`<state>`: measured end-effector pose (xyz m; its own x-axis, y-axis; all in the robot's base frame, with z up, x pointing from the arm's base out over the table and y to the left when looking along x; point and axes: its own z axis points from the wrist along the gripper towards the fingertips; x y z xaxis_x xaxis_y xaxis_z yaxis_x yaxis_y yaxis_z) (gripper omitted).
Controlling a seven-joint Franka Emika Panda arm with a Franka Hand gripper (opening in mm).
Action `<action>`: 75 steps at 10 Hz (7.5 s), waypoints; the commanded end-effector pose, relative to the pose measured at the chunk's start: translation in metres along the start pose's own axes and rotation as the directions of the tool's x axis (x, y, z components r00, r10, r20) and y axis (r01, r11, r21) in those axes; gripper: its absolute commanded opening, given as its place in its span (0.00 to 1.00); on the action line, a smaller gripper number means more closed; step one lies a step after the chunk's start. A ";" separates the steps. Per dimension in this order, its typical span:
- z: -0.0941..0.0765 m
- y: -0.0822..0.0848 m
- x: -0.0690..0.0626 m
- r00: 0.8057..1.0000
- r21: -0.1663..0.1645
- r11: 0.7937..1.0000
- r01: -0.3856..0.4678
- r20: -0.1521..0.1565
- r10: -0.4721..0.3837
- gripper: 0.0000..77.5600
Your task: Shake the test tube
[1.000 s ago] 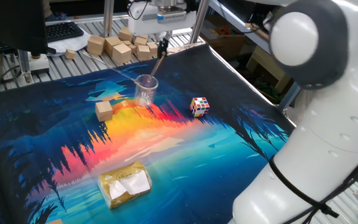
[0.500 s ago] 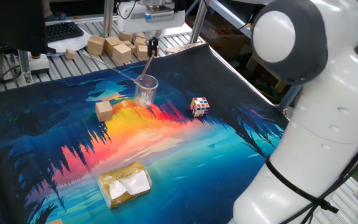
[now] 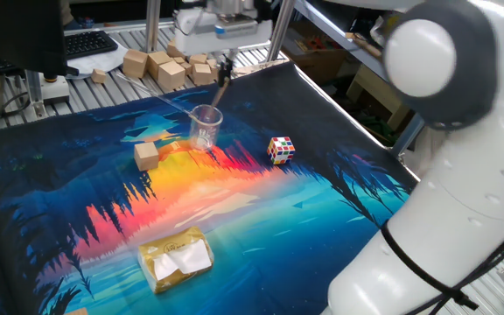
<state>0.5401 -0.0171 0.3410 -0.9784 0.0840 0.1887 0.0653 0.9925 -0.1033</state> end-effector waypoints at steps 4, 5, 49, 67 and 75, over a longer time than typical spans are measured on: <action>0.006 -0.014 -0.021 0.998 0.004 1.000 0.027 0.049 -0.028 0.01; 0.006 -0.014 -0.021 0.999 0.001 1.000 0.027 0.041 -0.027 0.01; 0.095 -0.007 -0.062 0.988 -0.043 0.995 0.092 0.127 -0.085 0.01; 0.097 -0.002 -0.066 0.989 -0.053 0.997 0.053 0.138 -0.046 0.01; 0.096 -0.002 -0.065 0.990 -0.054 0.997 0.052 0.136 -0.045 1.00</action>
<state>0.5844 -0.0331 0.2326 -0.9976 0.0314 0.0619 0.0290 0.9988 -0.0397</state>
